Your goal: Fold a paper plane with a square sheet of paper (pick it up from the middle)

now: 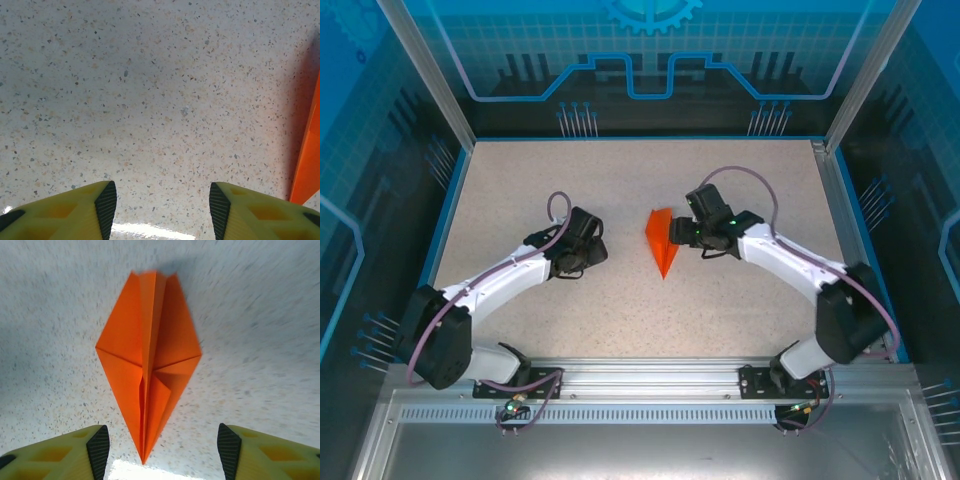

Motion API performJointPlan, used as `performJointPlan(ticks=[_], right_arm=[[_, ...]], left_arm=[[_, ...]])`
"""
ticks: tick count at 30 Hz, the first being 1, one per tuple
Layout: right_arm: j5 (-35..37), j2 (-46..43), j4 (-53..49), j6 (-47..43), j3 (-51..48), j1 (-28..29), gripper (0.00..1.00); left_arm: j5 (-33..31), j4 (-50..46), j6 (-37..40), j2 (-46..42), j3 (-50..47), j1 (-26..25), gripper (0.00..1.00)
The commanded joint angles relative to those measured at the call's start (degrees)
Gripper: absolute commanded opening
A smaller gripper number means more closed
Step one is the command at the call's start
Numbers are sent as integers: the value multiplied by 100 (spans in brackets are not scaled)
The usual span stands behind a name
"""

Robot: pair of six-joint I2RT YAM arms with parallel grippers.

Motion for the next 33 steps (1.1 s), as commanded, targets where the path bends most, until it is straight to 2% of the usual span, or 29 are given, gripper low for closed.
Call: performJointPlan(ticks=[1, 8, 14, 18, 22, 25, 28, 30, 33], right_arm=[[-1160, 682, 521, 148, 102, -48, 62], [-842, 1583, 242, 169, 609, -37, 63], [-1031, 1983, 316, 56, 818, 2, 53], [-1006, 2188, 211, 6, 1008, 50, 51], [-870, 2297, 49, -109, 1183, 158, 43], [-554, 2383, -229, -217, 1397, 295, 31], [7, 2514, -738, -305, 1755, 463, 15], [574, 2566, -1181, -358, 2042, 616, 9], [1227, 2734, -1812, -337, 2525, 749, 5]], left_arm=[[36, 6, 35, 74, 19, 47, 55], [40, -53, 16, 68, -70, 46, 56], [14, -62, 25, 97, -62, 54, 56], [21, -71, 35, 147, -35, 53, 56], [167, 78, 134, 89, -81, 52, 57], [592, 393, 314, 91, -143, 56, 60], [1146, 739, 416, 136, -157, 56, 61], [1359, 856, 414, 196, -132, 59, 61], [1388, 873, 385, 267, -89, 56, 61]])
